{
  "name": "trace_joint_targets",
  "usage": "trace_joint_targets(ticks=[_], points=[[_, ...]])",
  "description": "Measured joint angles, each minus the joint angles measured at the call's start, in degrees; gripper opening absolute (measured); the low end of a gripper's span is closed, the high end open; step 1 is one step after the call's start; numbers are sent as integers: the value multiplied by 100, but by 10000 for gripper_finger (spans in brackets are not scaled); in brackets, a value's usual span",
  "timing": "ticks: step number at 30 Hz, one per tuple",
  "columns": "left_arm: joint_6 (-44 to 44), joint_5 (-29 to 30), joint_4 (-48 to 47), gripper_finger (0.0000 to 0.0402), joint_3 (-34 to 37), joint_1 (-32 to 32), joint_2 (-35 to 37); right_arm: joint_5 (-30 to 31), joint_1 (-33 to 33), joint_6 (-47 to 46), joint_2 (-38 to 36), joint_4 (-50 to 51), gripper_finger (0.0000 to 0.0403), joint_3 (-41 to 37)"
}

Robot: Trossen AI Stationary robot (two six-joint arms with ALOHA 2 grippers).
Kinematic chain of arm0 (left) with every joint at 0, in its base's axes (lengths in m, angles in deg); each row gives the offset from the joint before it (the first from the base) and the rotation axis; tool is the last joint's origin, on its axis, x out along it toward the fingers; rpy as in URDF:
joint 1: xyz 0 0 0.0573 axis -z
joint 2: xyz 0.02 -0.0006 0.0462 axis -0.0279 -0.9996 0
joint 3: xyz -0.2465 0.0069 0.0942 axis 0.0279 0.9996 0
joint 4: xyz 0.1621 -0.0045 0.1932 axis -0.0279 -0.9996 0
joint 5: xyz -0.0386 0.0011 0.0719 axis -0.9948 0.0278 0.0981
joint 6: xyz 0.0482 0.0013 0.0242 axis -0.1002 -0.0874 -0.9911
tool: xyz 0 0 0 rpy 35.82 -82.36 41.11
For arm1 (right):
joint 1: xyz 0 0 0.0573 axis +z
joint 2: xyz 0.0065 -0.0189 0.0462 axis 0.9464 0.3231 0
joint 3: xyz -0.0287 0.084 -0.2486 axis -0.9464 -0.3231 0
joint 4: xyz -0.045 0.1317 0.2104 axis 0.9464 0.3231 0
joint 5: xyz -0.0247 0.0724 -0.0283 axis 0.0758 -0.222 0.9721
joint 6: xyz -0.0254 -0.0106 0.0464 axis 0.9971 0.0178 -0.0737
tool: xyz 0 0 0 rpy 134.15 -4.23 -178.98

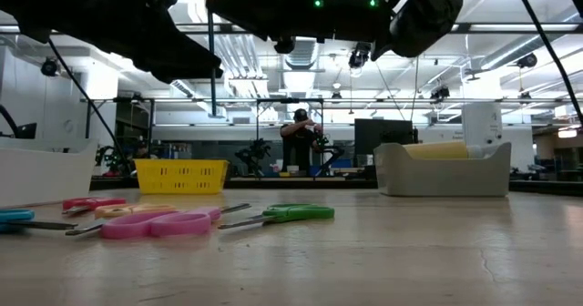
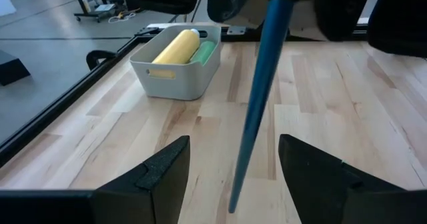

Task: Pick & Place Paint Supplies
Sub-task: Put the blue paintbrush into the white bin

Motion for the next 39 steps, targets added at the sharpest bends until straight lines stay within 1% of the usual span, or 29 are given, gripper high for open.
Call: trace_joint_targets(ticks=[4, 7, 10, 18, 20, 22, 26, 39], points=[[0, 0, -1, 227, 0, 0, 0, 0, -4, -10, 4, -23, 22, 0], [-2, 0, -1, 207, 0, 0, 0, -7, -3, -19, 4, -102, 22, 0], [-2, 0, -1, 167, 0, 1, 0, -13, 0, -19, 2, -123, 22, 0], [-20, -17, -6, 40, 0, 1, 0, -13, 0, -19, 2, -120, 22, -2], [-22, -17, -6, 14, 0, 4, 0, -15, -4, -22, 2, -120, 22, -2], [-47, -20, -8, 10, 0, 4, 0, -14, -6, -22, 2, -119, 22, -2], [-170, -17, -23, 15, 0, 4, 0, -17, -4, -20, 2, -112, 22, -2], [-170, -13, -28, 15, 0, 4, 0, -15, -2, -19, 0, -78, 22, -2]])
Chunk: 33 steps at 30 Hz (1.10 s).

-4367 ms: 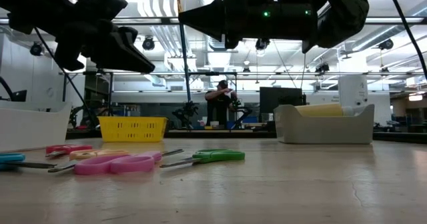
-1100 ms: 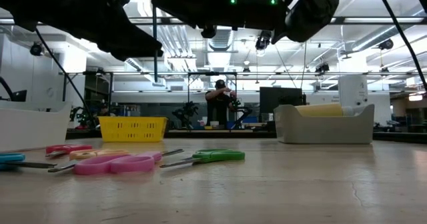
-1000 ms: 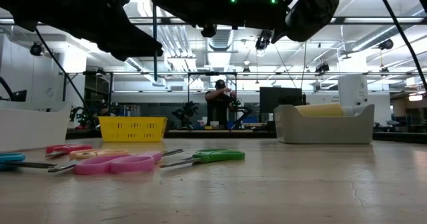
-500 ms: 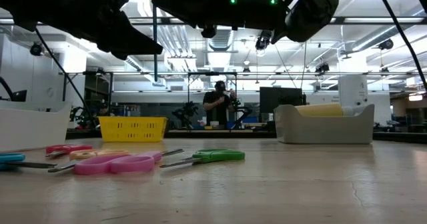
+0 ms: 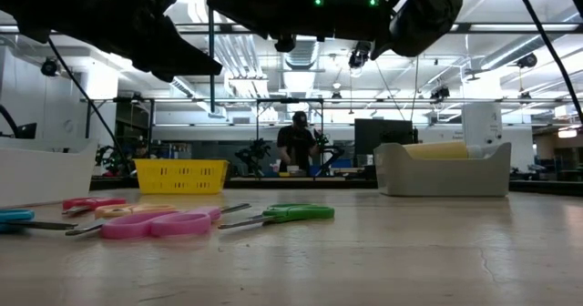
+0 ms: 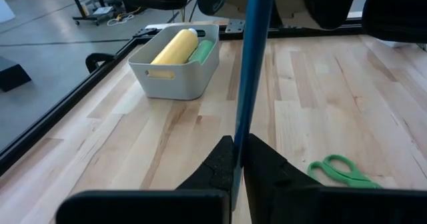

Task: Pick & Place Paint Supplies
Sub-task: Put the blue paintbrush into the white bin

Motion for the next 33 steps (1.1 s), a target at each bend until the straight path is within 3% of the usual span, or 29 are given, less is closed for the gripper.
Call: trace_joint_targets(ticks=[14, 26, 33], points=[[0, 17, -24, 14, 0, -4, 0, 2, 2, 204, -37, 150, 31, 13], [4, 20, -18, 14, 0, -4, 0, 2, 2, 138, -37, 172, 167, 13], [4, 19, -20, 14, 0, -4, 0, 2, 2, 16, -37, 170, 200, 13]])
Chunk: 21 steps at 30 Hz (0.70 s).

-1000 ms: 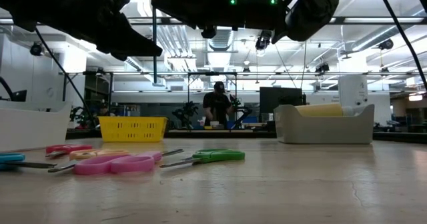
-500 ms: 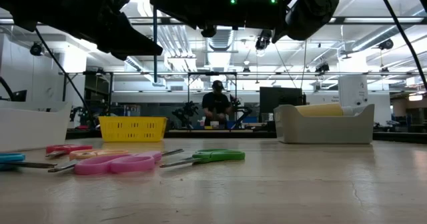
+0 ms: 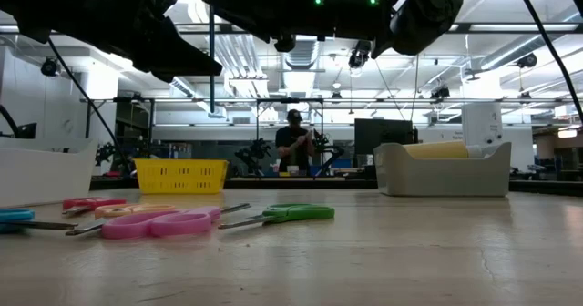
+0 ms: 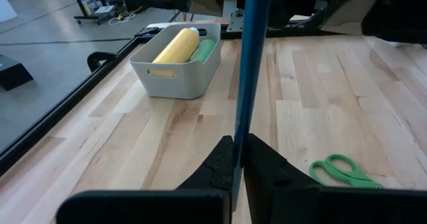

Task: Pick & Place Paint Supplies
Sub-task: Put the blue paintbrush into the white bin

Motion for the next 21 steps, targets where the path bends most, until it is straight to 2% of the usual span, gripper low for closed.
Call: trace_joint_targets(ticks=[6, 15, 21], points=[[0, -2, -2, 14, 0, 0, 0, 0, 0, -41, 0, -2, 201, 0], [61, -2, -134, 14, 0, 0, 0, 4, 0, -582, -15, -2, 201, -112], [63, -2, -243, 14, 0, 0, 1, 8, 0, -596, -309, 168, 201, -330]])
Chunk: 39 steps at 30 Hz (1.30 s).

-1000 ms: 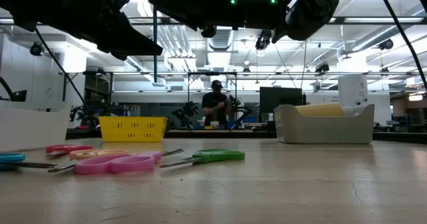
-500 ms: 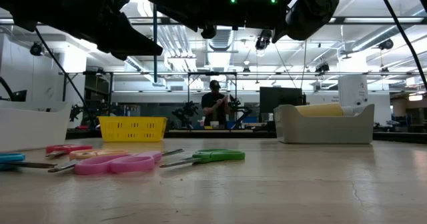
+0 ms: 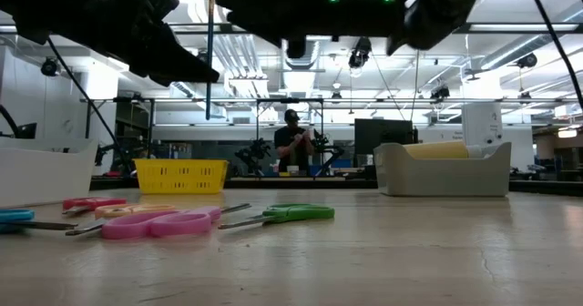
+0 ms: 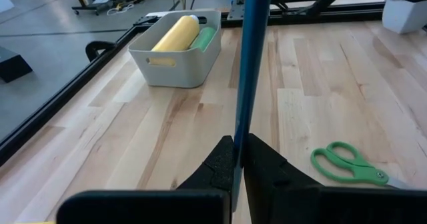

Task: Pick & Place Paint Supplies
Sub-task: Put the blue paintbrush into the white bin

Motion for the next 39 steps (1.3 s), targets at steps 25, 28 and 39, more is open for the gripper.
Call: trace_joint_targets(ticks=[25, 28, 39], points=[[128, 116, -207, 14, -47, -2, 14, 3, 11, -1820, -2700, 6617, 201, -639], [665, 119, -1081, 14, -380, -6, 14, 3, 11, -1729, -2613, 6626, 201, -639], [5078, -300, -7890, 14, -3315, -4, 3, 3, 11, -1711, -2449, 6629, 201, -643]])
